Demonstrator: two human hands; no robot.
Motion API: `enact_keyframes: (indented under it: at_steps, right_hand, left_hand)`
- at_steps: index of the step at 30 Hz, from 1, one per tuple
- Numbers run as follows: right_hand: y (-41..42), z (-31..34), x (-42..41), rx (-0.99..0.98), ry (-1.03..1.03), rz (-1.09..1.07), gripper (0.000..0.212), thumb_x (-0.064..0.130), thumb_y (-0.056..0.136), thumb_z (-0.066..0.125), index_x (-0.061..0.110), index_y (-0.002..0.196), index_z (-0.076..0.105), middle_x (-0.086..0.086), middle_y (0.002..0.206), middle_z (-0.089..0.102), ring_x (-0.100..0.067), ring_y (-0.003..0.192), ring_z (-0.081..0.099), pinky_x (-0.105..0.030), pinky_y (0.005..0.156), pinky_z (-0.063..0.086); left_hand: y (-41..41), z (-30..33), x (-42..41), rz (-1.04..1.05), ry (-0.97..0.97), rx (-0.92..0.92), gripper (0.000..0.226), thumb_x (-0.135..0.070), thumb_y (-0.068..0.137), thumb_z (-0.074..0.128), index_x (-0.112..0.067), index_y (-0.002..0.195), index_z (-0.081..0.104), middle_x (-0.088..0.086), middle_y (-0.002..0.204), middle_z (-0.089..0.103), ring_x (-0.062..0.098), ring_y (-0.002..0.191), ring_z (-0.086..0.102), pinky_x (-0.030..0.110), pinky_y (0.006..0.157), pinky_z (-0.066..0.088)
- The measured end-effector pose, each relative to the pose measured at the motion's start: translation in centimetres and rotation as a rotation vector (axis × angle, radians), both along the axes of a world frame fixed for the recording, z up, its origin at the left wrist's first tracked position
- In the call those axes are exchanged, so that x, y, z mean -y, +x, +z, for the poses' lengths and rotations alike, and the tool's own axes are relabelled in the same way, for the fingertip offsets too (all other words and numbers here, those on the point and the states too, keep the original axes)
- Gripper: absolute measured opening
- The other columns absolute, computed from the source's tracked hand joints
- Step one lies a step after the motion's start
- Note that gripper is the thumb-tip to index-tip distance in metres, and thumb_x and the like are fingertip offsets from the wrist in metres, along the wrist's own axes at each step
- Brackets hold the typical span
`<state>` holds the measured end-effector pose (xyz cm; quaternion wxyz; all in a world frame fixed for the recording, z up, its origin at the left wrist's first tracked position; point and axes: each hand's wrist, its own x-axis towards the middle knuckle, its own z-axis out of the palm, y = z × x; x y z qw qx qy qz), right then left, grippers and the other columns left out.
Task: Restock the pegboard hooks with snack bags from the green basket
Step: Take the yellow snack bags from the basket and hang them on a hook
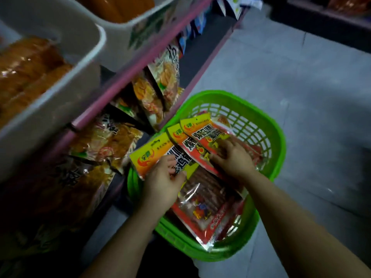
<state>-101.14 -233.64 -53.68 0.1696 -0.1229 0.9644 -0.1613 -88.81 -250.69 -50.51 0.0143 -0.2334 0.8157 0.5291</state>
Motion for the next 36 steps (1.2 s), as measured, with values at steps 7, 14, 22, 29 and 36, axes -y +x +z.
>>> enact_keyframes:
  at_steps: [7,14,22,29,36]
  right_hand:
    - [0.4,-1.3,0.8,-0.159,0.126,0.042,0.052,0.036,0.086,0.053,0.014,0.132,0.045,-0.012,0.120,0.060,-0.031,0.108,0.059,-0.035,0.079,0.045]
    - [1.3,2.2,0.1,-0.179,-0.089,-0.016,0.032,0.045,0.087,0.053,0.016,0.099,0.058,-0.004,0.079,0.068,-0.030,0.077,0.064,-0.036,0.071,0.047]
    - [1.0,3.1,3.5,0.129,-0.147,0.162,0.059,0.073,0.084,0.035,0.022,0.082,0.064,-0.006,0.079,0.067,-0.026,0.080,0.064,-0.035,0.069,0.047]
    - [-2.5,-0.9,7.1,0.154,0.113,0.142,0.095,0.075,0.070,0.059,0.018,0.142,0.038,-0.017,0.143,0.042,-0.038,0.132,0.036,-0.048,0.107,0.034]
    - [-2.5,-0.9,6.4,-0.087,0.053,-0.038,0.082,0.064,0.060,0.078,0.009,0.117,0.058,-0.017,0.116,0.065,-0.035,0.111,0.057,-0.042,0.092,0.046]
  left_hand:
    - [-6.4,-1.7,-1.6,0.201,0.317,0.179,0.083,-0.027,0.086,0.067,-0.006,0.149,0.016,0.009,0.145,0.042,0.024,0.124,0.050,0.032,0.088,0.043]
    - [-6.5,0.5,-0.5,0.434,0.393,0.005,0.021,-0.016,0.087,0.065,-0.023,0.069,0.056,-0.016,0.067,0.065,0.005,0.068,0.062,0.026,0.062,0.044]
    - [4.1,0.5,2.1,0.649,0.521,-0.080,0.026,0.000,0.085,0.060,-0.024,0.087,0.069,-0.012,0.096,0.073,0.002,0.085,0.066,0.030,0.078,0.049]
    - [2.2,-0.3,2.5,0.673,0.542,0.010,0.039,0.003,0.086,0.053,-0.015,0.121,0.057,0.008,0.116,0.067,0.028,0.104,0.063,0.047,0.094,0.049]
    - [3.7,-0.2,4.1,0.698,0.517,0.023,0.029,0.008,0.085,0.053,-0.018,0.092,0.064,0.011,0.110,0.068,0.031,0.106,0.062,0.054,0.099,0.045]
